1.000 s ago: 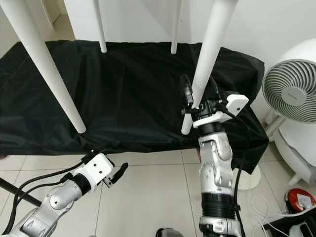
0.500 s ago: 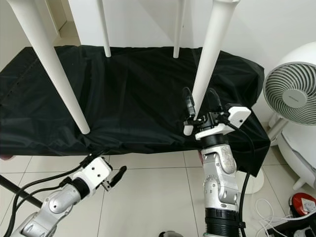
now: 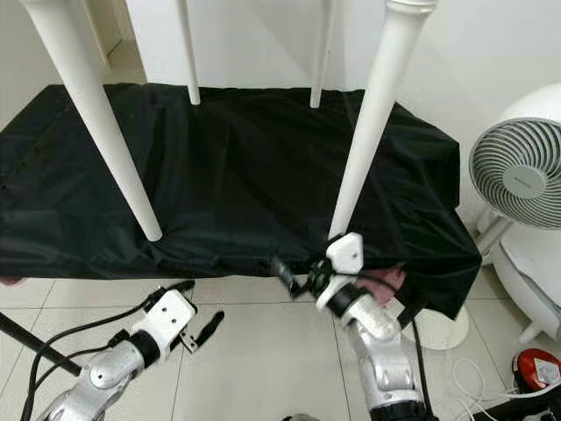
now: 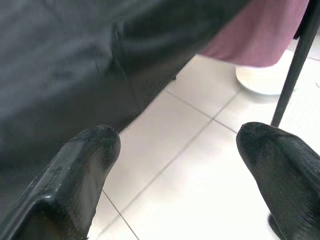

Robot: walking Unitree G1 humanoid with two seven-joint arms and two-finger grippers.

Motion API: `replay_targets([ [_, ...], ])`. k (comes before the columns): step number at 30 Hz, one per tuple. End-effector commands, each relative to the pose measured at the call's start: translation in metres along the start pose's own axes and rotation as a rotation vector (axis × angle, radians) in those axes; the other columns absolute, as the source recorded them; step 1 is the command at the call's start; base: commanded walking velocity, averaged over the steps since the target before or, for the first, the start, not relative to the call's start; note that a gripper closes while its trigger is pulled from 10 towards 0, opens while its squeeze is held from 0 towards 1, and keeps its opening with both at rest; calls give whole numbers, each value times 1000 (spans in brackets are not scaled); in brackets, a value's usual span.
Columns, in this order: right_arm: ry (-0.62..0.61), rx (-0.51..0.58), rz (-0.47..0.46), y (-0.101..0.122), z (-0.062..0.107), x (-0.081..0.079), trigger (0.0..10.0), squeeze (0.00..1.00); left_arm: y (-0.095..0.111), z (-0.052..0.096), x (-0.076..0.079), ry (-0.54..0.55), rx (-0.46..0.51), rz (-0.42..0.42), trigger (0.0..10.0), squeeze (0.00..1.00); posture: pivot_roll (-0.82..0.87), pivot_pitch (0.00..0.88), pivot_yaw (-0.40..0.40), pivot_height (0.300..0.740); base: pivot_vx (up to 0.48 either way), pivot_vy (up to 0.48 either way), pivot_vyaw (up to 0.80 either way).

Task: Building children table

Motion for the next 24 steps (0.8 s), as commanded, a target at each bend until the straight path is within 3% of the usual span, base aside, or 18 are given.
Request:
replay_targets([
  [1, 31, -30, 28, -10, 2, -5, 10000, 0, -8, 2, -4, 18, -18, 24, 10000, 0, 14, 0, -10, 740, 0, 0, 0],
  [10, 274, -209, 92, -62, 9, -33, 10000, 0, -44, -4, -5, -10, -127, 54, 10000, 0, 6, 0, -8, 740, 0, 0, 0],
  [13, 350, -289, 63, -82, 11, -39, 10000, 0, -58, -5, -3, -23, -182, 43, 10000, 0, 6, 0, -10, 740, 0, 0, 0],
  [15, 350, -289, 63, -82, 11, -39, 10000, 0, -58, -5, -3, -23, -182, 43, 10000, 0, 6, 0, -10, 740, 0, 0, 0],
  [17, 321, -402, 68, -105, 14, -42, 10000, 0, -75, -5, -5, 13, -246, 72, 10000, 0, 5, 0, -14, 740, 0, 0, 0],
  [21, 278, -460, 57, -116, 16, -41, 10000, 0, -82, -3, -8, 54, -271, 96, 10000, 0, 7, 0, -19, 740, 0, 0, 0],
  [24, 122, -586, -21, -138, 27, -37, 10000, 0, -99, 4, -14, 157, -342, 144, 10000, 0, 8, 0, -30, 740, 0, 0, 0],
])
Point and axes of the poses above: a point about 5 cm out from each wrist's last joint towards the gripper, its own z axis pointing back from the gripper into the wrist, its own y axis along the axis of the wrist's last joint, x = y × z, the point moved 3 cm from there along -z, pointing out of the wrist towards the gripper, and after that the axes turned 9 degrees about z, right-handed, at the moved point
